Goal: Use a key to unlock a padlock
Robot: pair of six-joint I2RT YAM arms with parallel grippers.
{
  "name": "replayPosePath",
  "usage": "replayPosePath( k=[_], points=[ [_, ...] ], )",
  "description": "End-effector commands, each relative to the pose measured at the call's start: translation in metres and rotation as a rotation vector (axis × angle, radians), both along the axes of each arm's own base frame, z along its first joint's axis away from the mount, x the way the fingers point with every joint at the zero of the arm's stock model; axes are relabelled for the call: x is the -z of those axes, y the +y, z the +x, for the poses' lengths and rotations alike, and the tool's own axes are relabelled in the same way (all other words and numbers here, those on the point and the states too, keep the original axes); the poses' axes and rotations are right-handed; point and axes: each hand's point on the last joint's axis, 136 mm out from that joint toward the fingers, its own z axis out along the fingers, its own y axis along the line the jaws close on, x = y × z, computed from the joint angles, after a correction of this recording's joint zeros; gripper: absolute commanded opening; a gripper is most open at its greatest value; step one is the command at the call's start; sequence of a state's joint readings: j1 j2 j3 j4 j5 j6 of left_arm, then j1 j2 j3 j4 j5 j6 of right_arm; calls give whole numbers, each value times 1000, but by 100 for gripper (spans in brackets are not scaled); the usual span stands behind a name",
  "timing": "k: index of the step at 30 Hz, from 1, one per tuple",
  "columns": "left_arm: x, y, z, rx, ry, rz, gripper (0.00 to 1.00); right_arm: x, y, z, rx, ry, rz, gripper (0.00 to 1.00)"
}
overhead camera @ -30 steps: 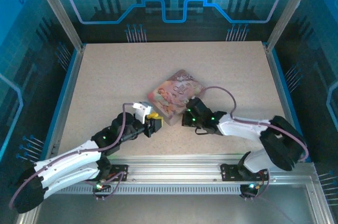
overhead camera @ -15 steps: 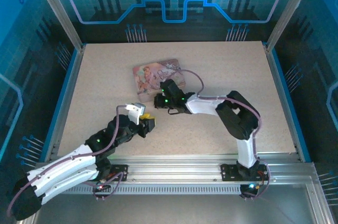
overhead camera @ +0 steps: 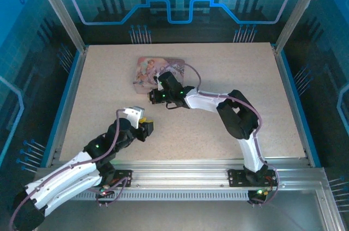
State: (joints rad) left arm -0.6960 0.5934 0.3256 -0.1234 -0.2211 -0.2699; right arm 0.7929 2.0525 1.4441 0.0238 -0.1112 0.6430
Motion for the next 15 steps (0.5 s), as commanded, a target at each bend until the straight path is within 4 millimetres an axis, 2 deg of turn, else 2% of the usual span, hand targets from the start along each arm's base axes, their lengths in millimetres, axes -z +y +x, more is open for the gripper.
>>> replayPosePath(
  k=[1,4,6,11,15],
  points=[
    [-23,9,4,-20,-46,24,44,-63,-10,-30,-124,-103,20,0],
    [-28,13,7,-32,-40,17,45,-71,-34,-54,-161,-93,5,0],
    [-28,14,9,-40,-27,-3,46,-68,-48,-71,-188,-62,8,0],
    [-20,6,13,-27,28,-49,46,-38,-69,-106,-211,35,14,0],
    [-10,-3,17,-17,76,-80,46,-16,-72,-127,-233,92,53,1]
  ],
)
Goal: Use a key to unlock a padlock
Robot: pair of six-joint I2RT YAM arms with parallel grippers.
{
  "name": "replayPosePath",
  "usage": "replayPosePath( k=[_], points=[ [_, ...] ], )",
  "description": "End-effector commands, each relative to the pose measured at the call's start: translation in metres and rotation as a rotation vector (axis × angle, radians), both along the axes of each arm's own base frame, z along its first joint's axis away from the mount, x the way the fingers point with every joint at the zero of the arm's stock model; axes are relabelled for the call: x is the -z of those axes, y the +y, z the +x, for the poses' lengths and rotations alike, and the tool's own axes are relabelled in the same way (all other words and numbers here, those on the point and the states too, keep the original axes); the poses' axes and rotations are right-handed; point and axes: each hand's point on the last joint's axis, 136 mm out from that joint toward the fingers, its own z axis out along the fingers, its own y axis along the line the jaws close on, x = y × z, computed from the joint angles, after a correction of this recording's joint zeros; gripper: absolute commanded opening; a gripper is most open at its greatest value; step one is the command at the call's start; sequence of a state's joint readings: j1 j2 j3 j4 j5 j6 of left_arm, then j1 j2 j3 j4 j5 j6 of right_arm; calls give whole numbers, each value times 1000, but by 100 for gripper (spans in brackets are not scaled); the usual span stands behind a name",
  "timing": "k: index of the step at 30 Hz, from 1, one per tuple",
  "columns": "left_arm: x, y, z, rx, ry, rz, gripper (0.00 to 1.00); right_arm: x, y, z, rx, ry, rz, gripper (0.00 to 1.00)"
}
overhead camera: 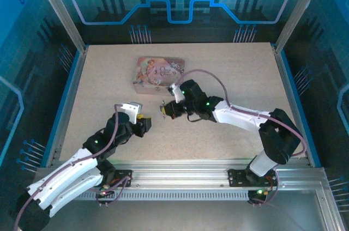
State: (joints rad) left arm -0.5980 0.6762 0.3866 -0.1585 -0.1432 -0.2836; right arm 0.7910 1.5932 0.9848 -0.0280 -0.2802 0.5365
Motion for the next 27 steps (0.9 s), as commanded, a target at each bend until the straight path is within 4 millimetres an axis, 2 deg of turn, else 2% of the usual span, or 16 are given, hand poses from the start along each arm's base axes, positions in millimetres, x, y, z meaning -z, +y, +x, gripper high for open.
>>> replayPosePath(
  k=[1,3,5,9,18,22,25,27],
  points=[
    [-8,-12,5,19,9,-81,46,14,3,-18,-43,73,52,1],
    [-2,-15,7,17,33,-93,46,21,4,-19,-40,89,69,2],
    [3,-16,9,16,49,-93,46,42,-4,-22,-29,133,49,2],
    [12,-20,12,17,73,-91,46,66,-18,-10,30,183,35,3],
    [26,-20,18,4,100,-69,46,104,-52,17,143,225,-92,12],
    [27,-18,21,-1,101,-55,46,113,-66,23,178,228,-166,23],
    [24,-16,24,-4,92,-43,47,113,-79,24,197,205,-233,36],
    [21,-14,26,-7,90,-28,47,95,-83,34,211,149,-255,45]
  ],
)
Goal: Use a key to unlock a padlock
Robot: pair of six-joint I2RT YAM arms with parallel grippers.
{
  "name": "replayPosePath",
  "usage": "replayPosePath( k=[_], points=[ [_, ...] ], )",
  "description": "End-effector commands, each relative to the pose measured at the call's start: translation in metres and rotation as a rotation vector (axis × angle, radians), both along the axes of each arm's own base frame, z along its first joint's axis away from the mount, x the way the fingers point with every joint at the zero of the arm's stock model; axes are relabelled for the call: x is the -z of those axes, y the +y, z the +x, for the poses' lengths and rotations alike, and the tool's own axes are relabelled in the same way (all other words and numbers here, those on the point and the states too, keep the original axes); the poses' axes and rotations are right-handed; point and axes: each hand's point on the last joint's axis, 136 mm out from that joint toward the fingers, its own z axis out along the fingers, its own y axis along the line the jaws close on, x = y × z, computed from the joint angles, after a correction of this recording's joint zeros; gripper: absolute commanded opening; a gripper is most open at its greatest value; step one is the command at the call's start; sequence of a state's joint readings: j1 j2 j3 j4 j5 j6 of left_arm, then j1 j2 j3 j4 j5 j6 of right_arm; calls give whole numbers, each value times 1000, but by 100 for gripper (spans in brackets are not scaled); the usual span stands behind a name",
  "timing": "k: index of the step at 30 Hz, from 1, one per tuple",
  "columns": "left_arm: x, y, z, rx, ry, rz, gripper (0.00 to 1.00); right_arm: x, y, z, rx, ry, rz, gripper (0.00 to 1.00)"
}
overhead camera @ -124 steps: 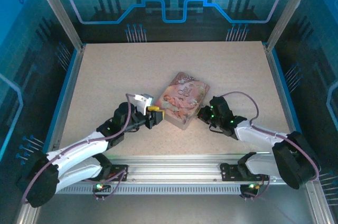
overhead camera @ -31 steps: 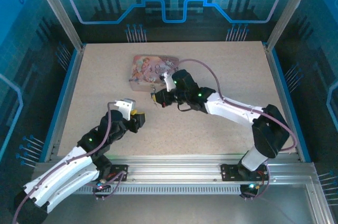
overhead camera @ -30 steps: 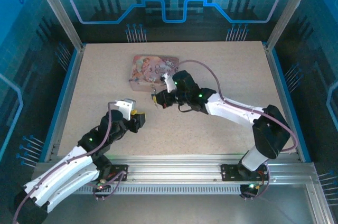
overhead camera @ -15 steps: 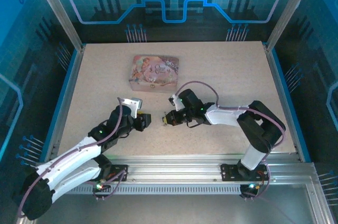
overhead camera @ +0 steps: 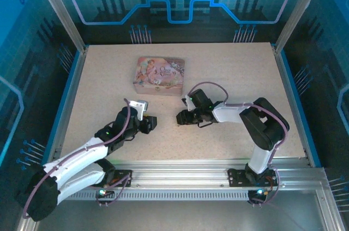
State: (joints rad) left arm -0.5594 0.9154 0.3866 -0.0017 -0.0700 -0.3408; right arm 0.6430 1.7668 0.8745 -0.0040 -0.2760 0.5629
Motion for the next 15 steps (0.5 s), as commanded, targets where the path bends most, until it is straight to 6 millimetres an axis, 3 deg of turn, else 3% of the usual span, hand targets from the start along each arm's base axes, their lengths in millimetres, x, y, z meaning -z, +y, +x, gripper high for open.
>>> replayPosePath(
  k=[1,5,8,12,15],
  points=[
    [-15,1,8,-1,-32,6,47,-18,-22,13,30,-71,-110,48],
    [-30,10,19,-28,-56,39,53,-50,-43,19,63,-155,-165,64],
    [-46,21,31,-67,-98,89,65,-81,-68,25,117,-250,-222,85],
    [-63,42,51,-134,-152,182,92,-133,-122,36,254,-450,-336,99],
    [-69,63,66,-198,-168,231,98,-162,-173,43,399,-598,-423,100]
  ],
)
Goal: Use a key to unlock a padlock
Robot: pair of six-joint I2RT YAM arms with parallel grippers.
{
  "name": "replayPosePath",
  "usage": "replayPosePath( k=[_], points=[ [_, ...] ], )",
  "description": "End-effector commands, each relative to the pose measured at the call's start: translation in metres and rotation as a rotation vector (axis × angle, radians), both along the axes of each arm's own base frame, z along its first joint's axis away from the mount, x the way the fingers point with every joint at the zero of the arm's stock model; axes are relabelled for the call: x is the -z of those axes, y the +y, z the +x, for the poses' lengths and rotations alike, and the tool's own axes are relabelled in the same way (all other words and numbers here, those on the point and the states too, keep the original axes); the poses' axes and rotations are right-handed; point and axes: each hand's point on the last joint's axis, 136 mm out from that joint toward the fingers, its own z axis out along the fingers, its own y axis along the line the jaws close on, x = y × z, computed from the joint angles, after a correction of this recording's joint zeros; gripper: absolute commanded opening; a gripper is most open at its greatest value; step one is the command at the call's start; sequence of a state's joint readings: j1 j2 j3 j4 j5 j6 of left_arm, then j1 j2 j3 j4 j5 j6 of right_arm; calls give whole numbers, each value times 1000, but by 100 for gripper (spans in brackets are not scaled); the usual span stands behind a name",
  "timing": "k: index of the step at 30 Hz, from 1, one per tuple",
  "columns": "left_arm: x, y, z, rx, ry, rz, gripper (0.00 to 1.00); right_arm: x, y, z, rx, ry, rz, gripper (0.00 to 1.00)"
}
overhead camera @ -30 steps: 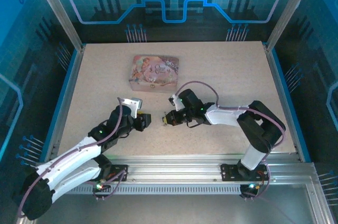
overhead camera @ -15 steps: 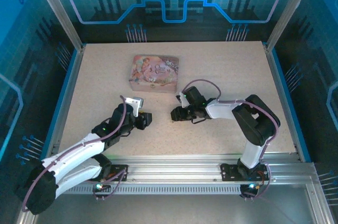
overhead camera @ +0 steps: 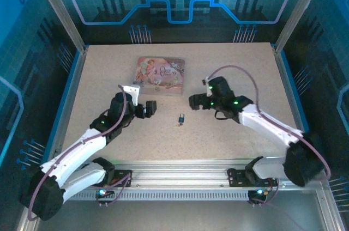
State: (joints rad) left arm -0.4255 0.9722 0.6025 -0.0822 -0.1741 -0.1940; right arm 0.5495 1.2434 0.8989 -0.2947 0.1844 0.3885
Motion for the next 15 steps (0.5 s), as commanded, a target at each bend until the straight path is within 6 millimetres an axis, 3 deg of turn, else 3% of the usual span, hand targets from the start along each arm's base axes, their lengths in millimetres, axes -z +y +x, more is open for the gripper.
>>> replayPosePath(
  k=[1,4,8,12,15],
  points=[
    [-4,30,16,-89,-22,112,99,-17,-74,6,184,-143,-188,100],
    [1,52,25,-156,-50,119,99,-17,-118,9,285,-228,-212,100],
    [14,81,31,-247,-137,135,99,7,-155,13,346,-326,-205,100],
    [32,96,33,-262,-265,171,99,29,-171,16,343,-387,-202,100],
    [49,94,39,-233,-245,151,99,29,-177,21,351,-468,-160,100]
  ],
)
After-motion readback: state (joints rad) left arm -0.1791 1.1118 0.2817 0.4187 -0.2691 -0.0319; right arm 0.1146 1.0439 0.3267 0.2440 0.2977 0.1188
